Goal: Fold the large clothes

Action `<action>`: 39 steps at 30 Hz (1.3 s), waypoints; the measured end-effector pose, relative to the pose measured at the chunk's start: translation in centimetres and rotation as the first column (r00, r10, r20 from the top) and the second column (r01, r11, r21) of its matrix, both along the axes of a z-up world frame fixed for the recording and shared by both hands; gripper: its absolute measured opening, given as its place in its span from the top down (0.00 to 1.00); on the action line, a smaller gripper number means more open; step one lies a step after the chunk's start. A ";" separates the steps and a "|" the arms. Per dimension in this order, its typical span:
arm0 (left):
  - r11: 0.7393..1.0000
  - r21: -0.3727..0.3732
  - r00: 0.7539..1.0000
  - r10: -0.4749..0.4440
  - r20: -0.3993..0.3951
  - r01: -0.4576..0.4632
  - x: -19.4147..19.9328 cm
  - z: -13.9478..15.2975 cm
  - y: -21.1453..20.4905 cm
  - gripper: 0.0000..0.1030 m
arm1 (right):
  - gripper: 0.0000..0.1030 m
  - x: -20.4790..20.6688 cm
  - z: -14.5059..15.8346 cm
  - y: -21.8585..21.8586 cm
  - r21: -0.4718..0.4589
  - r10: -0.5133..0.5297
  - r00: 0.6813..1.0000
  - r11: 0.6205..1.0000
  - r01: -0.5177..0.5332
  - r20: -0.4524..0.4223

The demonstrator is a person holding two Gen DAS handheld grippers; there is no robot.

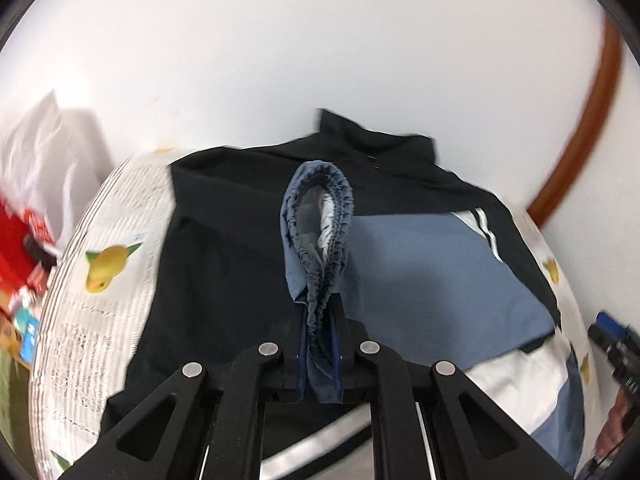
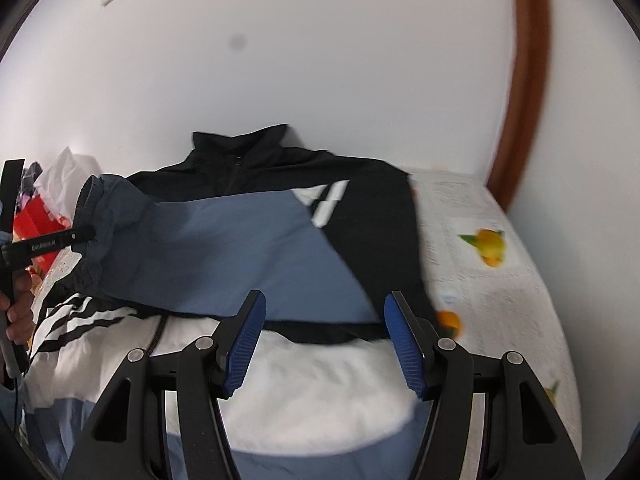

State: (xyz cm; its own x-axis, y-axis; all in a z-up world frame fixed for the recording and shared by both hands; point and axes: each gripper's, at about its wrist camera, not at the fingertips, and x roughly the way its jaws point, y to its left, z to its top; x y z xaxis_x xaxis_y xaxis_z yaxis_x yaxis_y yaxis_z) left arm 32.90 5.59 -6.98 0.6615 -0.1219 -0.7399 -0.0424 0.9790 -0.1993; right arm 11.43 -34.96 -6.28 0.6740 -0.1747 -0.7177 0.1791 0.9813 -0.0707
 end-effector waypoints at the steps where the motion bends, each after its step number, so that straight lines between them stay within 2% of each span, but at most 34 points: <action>1: 1.000 -0.012 1.000 0.017 -0.004 -0.017 0.2 -0.3 0.9 0.91 | 0.41 0.6 -0.2 0.4 -0.003 0.007 1.000 1.000 -0.007 -0.006; 5: 0.996 -0.060 0.998 0.059 -0.020 -0.060 0.6 -1.6 3.8 0.91 | 0.41 2.5 -1.3 1.2 -0.002 0.026 0.999 1.000 -0.026 -0.019; 11: 0.992 -0.096 0.990 0.072 -0.124 -0.085 1.4 -5.1 5.4 0.90 | 0.41 5.0 -4.2 0.8 0.013 0.001 0.999 1.000 0.000 -0.054; 13: 0.989 -0.107 0.985 0.088 -0.150 -0.104 1.6 -6.0 5.8 0.83 | 0.41 5.6 -5.5 0.3 0.010 -0.026 0.997 1.000 0.027 -0.079; 18: 0.987 -0.098 0.981 0.114 -0.155 -0.130 1.2 -6.5 6.5 0.77 | 0.41 6.5 -8.3 -1.3 0.001 -0.115 0.982 0.993 0.116 -0.151; 20: 0.989 -0.071 0.982 0.122 -0.147 -0.133 1.0 -6.2 6.4 0.77 | 0.41 6.5 -8.8 -1.6 0.000 -0.129 0.977 0.991 0.131 -0.167; 24: 0.989 0.023 0.980 0.145 -0.133 -0.143 0.3 -5.4 6.5 0.71 | 0.41 5.7 -7.4 -1.2 0.001 -0.129 0.983 0.991 0.130 -0.133; 28: 0.988 0.024 0.981 0.153 -0.118 -0.151 -1.2 -4.5 6.9 0.70 | 0.40 3.6 -4.9 -0.8 -0.019 -0.140 0.988 0.990 0.139 -0.071; 34: 0.985 0.054 0.983 0.166 -0.078 -0.163 -4.6 -2.8 7.1 0.70 | 0.40 -0.3 -2.3 -0.8 -0.049 -0.152 0.988 0.987 0.150 -0.031; 39: 0.986 0.050 0.985 0.163 -0.058 -0.160 -7.9 -1.7 7.4 0.69 | 0.40 -4.3 -1.7 -1.6 0.010 -0.147 0.987 0.989 0.148 -0.057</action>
State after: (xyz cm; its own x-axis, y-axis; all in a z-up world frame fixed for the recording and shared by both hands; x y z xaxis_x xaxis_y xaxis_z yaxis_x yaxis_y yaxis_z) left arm 24.98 12.97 -8.72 0.6229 0.0171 -0.7821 -0.2119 0.9661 -0.1476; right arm 7.12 -36.57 -8.02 0.6004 -0.2587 -0.7567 0.3182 0.9454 -0.0708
